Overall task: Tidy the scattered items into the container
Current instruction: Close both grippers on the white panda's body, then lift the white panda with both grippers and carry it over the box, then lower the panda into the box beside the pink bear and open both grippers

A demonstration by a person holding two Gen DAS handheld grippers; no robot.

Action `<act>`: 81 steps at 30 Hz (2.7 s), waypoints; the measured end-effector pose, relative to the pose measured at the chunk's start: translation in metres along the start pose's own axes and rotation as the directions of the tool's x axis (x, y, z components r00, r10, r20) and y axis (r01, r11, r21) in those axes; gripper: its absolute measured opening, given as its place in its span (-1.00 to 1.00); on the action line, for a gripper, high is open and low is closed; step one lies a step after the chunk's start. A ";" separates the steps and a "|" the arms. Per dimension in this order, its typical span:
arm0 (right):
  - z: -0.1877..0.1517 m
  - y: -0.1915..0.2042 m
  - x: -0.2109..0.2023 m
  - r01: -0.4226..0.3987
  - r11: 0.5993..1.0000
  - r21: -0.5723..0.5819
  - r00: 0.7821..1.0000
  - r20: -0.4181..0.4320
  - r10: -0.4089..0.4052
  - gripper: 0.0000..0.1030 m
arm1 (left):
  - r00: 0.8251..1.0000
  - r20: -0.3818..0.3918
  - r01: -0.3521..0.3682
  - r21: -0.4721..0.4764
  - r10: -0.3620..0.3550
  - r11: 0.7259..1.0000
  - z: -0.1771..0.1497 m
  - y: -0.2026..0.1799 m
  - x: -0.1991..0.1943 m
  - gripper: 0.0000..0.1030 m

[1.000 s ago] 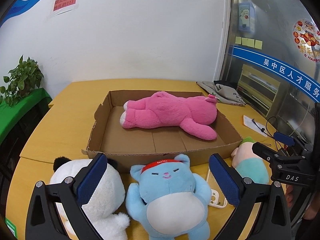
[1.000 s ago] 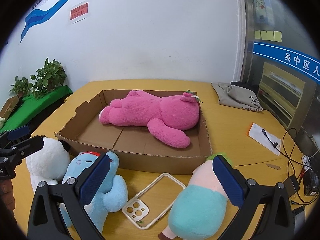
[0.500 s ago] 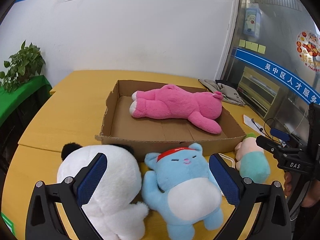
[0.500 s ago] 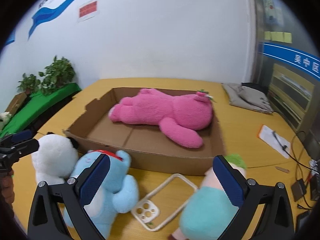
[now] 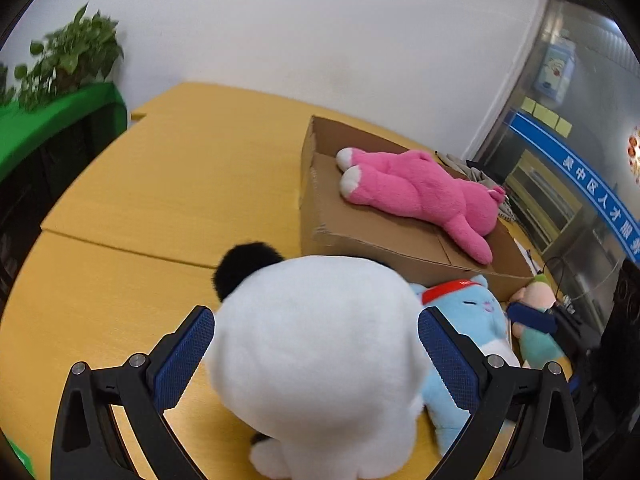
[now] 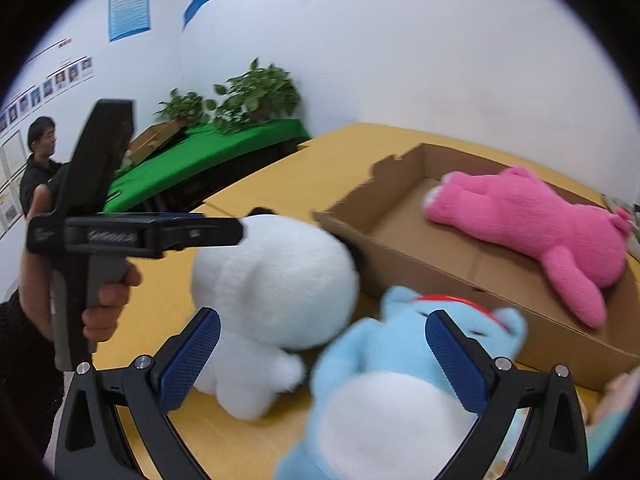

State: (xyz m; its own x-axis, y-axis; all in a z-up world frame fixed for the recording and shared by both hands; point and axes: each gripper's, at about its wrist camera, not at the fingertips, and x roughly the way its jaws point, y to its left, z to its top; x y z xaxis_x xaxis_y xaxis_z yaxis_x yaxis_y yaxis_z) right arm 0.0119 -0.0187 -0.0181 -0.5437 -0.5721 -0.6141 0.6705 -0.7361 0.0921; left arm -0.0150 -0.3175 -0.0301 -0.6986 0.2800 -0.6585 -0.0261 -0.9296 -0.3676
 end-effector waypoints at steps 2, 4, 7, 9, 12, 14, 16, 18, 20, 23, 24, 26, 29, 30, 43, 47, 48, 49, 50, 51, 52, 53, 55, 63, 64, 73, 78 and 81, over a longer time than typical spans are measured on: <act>0.004 0.014 0.020 -0.034 0.999 -0.008 0.999 -0.019 0.034 0.99 | 1.000 -0.027 0.013 -0.005 -0.014 1.000 0.001 0.010 0.009 0.99; 0.005 0.021 0.035 -0.046 0.999 -0.009 0.998 -0.034 0.046 0.99 | 0.997 -0.055 0.049 -0.009 -0.049 0.999 0.002 0.018 0.017 0.99; 0.007 0.024 0.063 -0.009 1.000 0.013 0.996 -0.084 0.010 0.99 | 0.991 -0.082 0.103 0.002 -0.103 0.995 0.002 0.022 0.023 0.99; 0.006 0.025 0.078 -0.019 0.999 0.038 0.994 -0.110 0.023 0.99 | 0.986 -0.108 0.128 0.005 -0.127 0.992 0.001 0.024 0.027 0.96; 0.002 0.030 0.090 -0.039 0.998 0.056 0.990 -0.130 0.046 1.00 | 0.975 -0.134 0.180 -0.011 -0.180 0.984 -0.002 0.025 0.030 0.80; -0.002 0.036 0.094 -0.027 0.999 0.025 0.991 -0.128 0.030 0.93 | 0.974 -0.134 0.184 0.012 -0.180 0.983 -0.004 0.021 0.028 0.66; -0.006 0.037 0.090 -0.027 0.999 0.018 0.993 -0.115 0.029 0.78 | 0.974 -0.130 0.190 0.020 -0.186 0.982 -0.006 0.018 0.022 0.56; -0.008 0.035 0.084 -0.033 0.999 0.030 0.994 -0.101 0.036 0.62 | 0.974 -0.123 0.195 0.020 -0.191 0.981 -0.005 0.014 0.016 0.45; -0.009 0.035 0.075 -0.034 0.998 0.046 0.996 -0.083 0.038 0.49 | 0.977 -0.107 0.190 0.052 -0.184 0.980 -0.002 0.004 0.006 0.43; -0.006 0.034 0.053 -0.037 0.997 0.073 0.999 -0.031 0.039 0.45 | 0.981 -0.060 0.191 0.123 -0.185 0.974 0.009 -0.021 -0.015 0.42; -0.002 0.032 0.046 -0.036 0.996 0.079 0.999 -0.009 0.037 0.45 | 0.980 -0.040 0.199 0.141 -0.195 0.970 0.017 -0.030 -0.023 0.42; 0.011 0.026 0.023 -0.027 0.996 0.087 0.998 0.055 0.023 0.45 | 0.975 0.001 0.217 0.181 -0.221 0.959 0.036 -0.048 -0.036 0.42; 0.042 0.007 -0.015 0.011 0.996 0.085 0.986 0.163 -0.025 0.46 | 0.961 0.055 0.248 0.250 -0.270 0.936 0.075 -0.079 -0.045 0.42; 0.053 -0.001 -0.023 0.031 0.996 0.081 0.981 0.191 -0.046 0.46 | 0.957 0.061 0.257 0.270 -0.283 0.928 0.091 -0.088 -0.042 0.42; 0.119 -0.126 0.028 0.138 0.979 0.152 0.963 0.209 -0.168 0.46 | 0.953 -0.050 0.304 0.168 -0.300 0.938 0.198 -0.094 0.111 0.42; 0.104 -0.149 0.080 0.101 0.971 0.216 0.989 0.083 -0.121 0.45 | 0.955 -0.146 0.271 0.086 -0.257 0.959 0.181 -0.067 0.161 0.42; 0.100 -0.152 0.089 0.093 0.968 0.232 0.993 0.046 -0.107 0.45 | 0.957 -0.168 0.253 0.081 -0.237 0.964 0.175 -0.064 0.171 0.42; 0.097 -0.156 0.099 0.084 0.964 0.253 0.996 0.001 -0.087 0.45 | 0.958 -0.183 0.239 0.086 -0.220 0.967 0.168 -0.062 0.176 0.43; 0.093 -0.161 0.109 0.073 0.957 0.280 0.997 -0.053 -0.061 0.46 | 0.960 -0.191 0.225 0.100 -0.203 0.969 0.162 -0.060 0.179 0.44; 0.090 -0.164 0.119 0.065 0.952 0.298 0.993 -0.110 -0.033 0.46 | 0.963 -0.194 0.211 0.113 -0.187 0.971 0.156 -0.060 0.180 0.45; 0.088 -0.164 0.127 0.061 0.953 0.298 0.988 -0.155 -0.014 0.46 | 0.966 -0.196 0.195 0.122 -0.169 0.973 0.153 -0.060 0.180 0.46; 0.087 -0.164 0.132 0.063 0.953 0.295 0.983 -0.183 -0.008 0.46 | 0.969 -0.192 0.181 0.123 -0.156 0.976 0.151 -0.058 0.180 0.48; 0.088 -0.163 0.137 0.068 0.956 0.284 0.978 -0.208 -0.008 0.51 | 0.972 -0.187 0.167 0.114 -0.144 0.979 0.149 -0.056 0.179 0.54; 0.073 -0.153 0.095 0.118 0.941 0.316 0.985 -0.160 -0.070 0.83 | 0.993 -0.094 0.082 0.149 -0.069 0.985 0.143 -0.076 0.137 0.69; 0.079 -0.152 0.087 0.150 0.939 0.309 0.984 -0.139 -0.112 0.85 | 0.996 -0.068 0.070 0.164 -0.060 0.984 0.141 -0.081 0.125 0.69; 0.060 -0.153 -0.051 0.457 0.863 0.215 0.881 0.025 -0.473 0.99 | 0.989 0.148 -0.026 0.295 -0.018 0.955 0.090 -0.170 0.021 1.00; 0.042 -0.155 -0.090 0.500 0.839 0.215 0.853 0.044 -0.520 0.99 | 0.986 0.162 -0.002 0.303 -0.049 0.953 0.059 -0.208 0.004 0.99; 0.029 -0.158 -0.108 0.502 0.838 0.215 0.853 0.035 -0.520 0.99 | 0.987 0.150 0.014 0.296 -0.061 0.955 0.048 -0.220 0.000 1.00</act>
State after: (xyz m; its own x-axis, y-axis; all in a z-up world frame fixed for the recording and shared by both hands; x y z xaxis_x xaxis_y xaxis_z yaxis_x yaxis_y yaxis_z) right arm -0.0498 0.1489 0.0563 -0.8306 -0.1179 -0.5443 0.1804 -0.9816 -0.0626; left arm -0.0434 -0.1245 0.0821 -0.7953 0.2971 -0.5285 -0.2467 -0.9548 -0.1657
